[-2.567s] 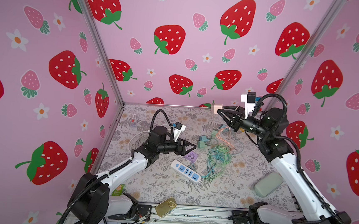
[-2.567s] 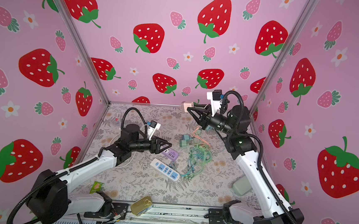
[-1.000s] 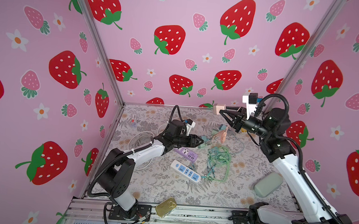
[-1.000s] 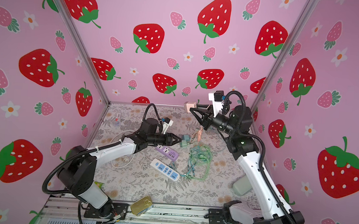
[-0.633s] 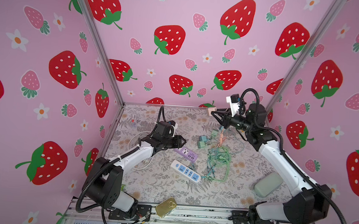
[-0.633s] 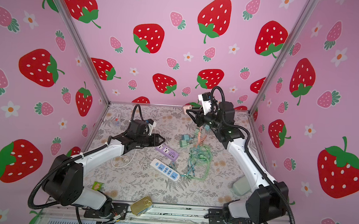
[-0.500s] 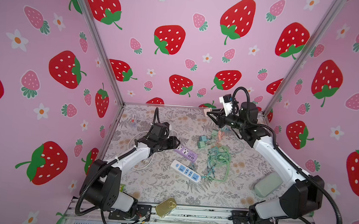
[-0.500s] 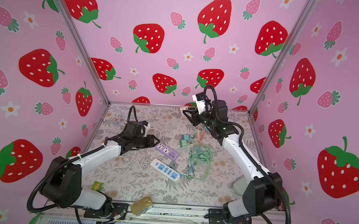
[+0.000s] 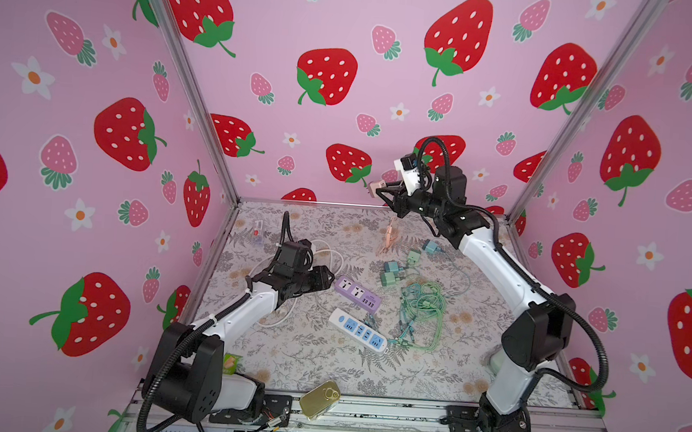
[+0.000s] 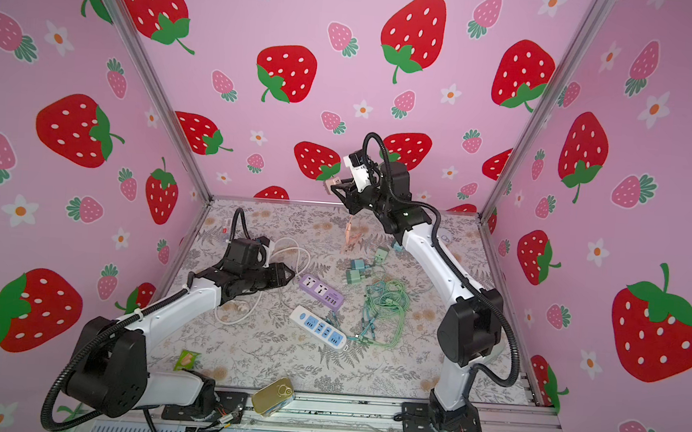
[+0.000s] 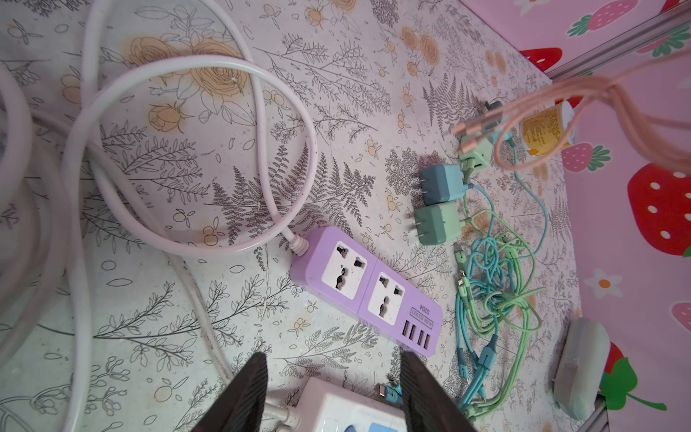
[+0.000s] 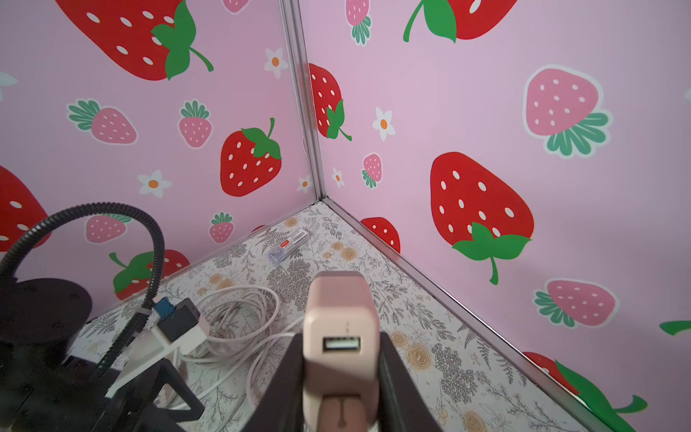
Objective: Insert the plug
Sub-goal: 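Swing the right gripper with the pink charger over the purple power strip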
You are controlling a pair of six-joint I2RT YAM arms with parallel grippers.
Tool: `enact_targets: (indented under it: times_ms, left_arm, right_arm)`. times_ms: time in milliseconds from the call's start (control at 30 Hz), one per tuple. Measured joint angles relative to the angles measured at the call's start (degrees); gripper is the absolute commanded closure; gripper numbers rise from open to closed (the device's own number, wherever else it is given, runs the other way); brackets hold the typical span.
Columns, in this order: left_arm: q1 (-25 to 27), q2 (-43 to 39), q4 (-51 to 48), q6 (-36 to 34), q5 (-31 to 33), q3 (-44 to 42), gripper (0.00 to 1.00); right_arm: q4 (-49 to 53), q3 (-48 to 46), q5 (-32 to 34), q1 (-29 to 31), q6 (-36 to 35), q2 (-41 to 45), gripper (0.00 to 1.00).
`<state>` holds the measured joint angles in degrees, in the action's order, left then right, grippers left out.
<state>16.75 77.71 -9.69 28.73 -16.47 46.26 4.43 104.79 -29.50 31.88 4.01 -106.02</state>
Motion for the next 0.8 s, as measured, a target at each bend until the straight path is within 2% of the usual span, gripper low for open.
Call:
enact_targets:
  times_ms: [333, 800]
  left_arm:
    - [0.00, 1.66, 1.95, 0.00, -0.33, -1.44, 0.41]
    - [-0.07, 11.78, 4.85, -0.48, -2.64, 0.57, 0.51]
  right_arm:
    - [4.61, 2.75, 0.22, 0.74, -2.03, -10.99, 0.96]
    - [19.08, 1.53, 0.68, 3.54, -4.68, -11.89, 0.94]
